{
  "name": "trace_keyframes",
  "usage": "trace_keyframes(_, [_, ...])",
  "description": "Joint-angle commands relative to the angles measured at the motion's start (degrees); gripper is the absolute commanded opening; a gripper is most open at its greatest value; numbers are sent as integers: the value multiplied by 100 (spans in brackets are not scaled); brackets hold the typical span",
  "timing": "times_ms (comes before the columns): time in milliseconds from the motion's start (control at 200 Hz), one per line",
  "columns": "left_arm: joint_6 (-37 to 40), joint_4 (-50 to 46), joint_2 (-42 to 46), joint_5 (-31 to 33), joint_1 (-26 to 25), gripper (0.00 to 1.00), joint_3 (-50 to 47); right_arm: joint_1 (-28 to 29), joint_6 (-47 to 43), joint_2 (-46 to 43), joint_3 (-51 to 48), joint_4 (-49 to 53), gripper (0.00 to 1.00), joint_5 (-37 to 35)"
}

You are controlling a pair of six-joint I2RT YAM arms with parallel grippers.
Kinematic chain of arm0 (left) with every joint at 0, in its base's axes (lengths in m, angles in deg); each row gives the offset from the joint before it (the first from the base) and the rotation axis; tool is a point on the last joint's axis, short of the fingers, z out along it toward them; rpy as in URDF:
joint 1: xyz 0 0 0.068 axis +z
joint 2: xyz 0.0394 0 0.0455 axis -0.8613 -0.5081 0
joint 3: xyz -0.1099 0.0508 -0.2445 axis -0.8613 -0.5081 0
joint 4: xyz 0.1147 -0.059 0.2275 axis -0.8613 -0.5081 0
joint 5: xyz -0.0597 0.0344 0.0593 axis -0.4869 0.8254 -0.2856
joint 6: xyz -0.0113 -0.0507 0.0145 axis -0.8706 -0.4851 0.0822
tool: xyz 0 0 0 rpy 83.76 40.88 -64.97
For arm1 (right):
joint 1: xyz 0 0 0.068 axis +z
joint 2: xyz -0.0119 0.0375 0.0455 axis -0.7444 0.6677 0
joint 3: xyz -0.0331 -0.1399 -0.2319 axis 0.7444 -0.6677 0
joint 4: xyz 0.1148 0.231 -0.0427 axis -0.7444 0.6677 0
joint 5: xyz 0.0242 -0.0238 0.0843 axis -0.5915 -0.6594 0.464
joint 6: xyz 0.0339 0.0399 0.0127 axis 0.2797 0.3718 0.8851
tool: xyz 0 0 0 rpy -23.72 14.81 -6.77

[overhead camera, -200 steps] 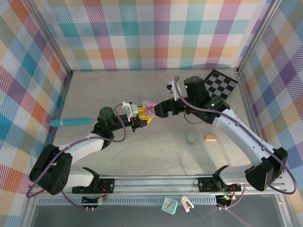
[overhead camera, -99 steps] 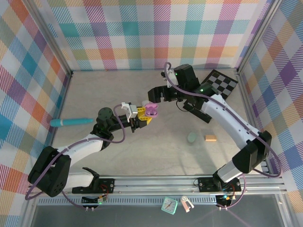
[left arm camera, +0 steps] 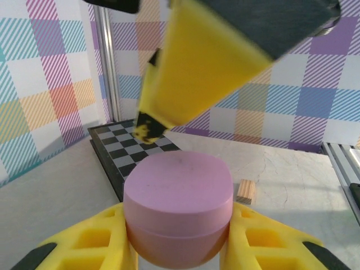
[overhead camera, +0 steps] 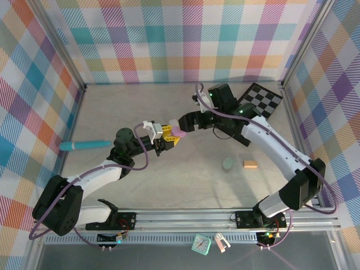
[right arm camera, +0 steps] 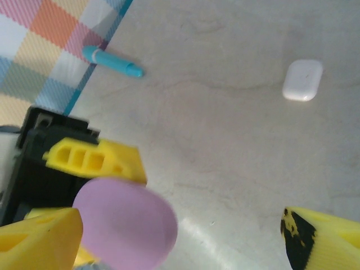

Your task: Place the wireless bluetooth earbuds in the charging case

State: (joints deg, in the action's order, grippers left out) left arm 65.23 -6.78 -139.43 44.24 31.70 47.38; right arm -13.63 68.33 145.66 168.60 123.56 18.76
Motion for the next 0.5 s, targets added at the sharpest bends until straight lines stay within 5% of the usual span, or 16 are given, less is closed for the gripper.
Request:
trace_keyframes(0, [57,138,141,36,-18,24,15,-233,532,-484,-439,-799,90,850])
trace_keyframes(290, [-426,1082,89,334,-26,24,-73,-709,3777,-729,-1992,-4511,88,3150])
trace_keyframes(390, [-494,1296,42,485,-27,24,-56,-684,5009,-662,-2503,-6042,84,3330])
trace_keyframes(495, [-576,1515,-78,540,-26,24,9,-569,5520,-567,-2717,-6596,82,3268])
